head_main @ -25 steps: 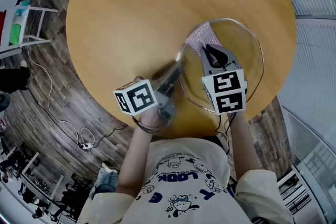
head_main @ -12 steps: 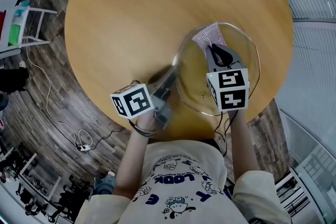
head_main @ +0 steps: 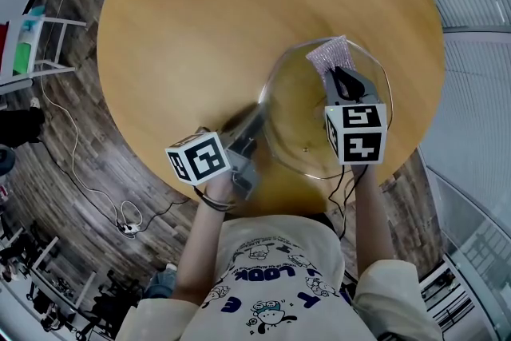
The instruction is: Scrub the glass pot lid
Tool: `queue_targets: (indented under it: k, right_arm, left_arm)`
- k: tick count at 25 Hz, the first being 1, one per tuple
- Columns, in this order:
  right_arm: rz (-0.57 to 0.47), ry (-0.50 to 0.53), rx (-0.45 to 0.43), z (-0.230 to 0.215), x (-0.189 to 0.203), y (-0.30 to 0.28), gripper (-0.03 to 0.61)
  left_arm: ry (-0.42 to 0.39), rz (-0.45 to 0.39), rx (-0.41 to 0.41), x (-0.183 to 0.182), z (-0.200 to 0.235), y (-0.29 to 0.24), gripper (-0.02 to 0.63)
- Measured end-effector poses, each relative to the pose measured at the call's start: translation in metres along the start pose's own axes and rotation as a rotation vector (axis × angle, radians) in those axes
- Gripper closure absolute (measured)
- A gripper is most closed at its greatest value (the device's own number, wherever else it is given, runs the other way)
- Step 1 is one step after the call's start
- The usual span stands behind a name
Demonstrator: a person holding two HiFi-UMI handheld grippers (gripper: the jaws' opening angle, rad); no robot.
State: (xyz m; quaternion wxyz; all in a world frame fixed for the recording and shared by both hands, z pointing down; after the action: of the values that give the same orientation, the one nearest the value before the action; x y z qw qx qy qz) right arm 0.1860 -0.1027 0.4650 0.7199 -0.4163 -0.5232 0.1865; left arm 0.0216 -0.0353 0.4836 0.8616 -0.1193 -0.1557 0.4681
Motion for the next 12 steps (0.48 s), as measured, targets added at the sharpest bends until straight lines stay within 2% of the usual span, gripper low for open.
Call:
queue_targets:
  k: [12]
  right_arm:
    - [0.038, -0.050, 0.087, -0.024, 0.013, 0.007, 0.535]
  left_arm:
    - [-0.003, -0.002, 0.000, -0.001, 0.002, 0.002, 0.540]
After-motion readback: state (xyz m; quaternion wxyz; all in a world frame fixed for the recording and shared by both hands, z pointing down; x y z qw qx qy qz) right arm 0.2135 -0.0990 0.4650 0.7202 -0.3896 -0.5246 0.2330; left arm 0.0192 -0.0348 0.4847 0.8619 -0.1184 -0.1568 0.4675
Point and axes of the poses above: the fingertips, and each gripper's own axes: y backward along the fingers, z to its left, x out of its underside, the point moved 2 cm from there along y, backward along the fingers, and after that the axes turned 2 degrees about y, right-handed, at the moved point
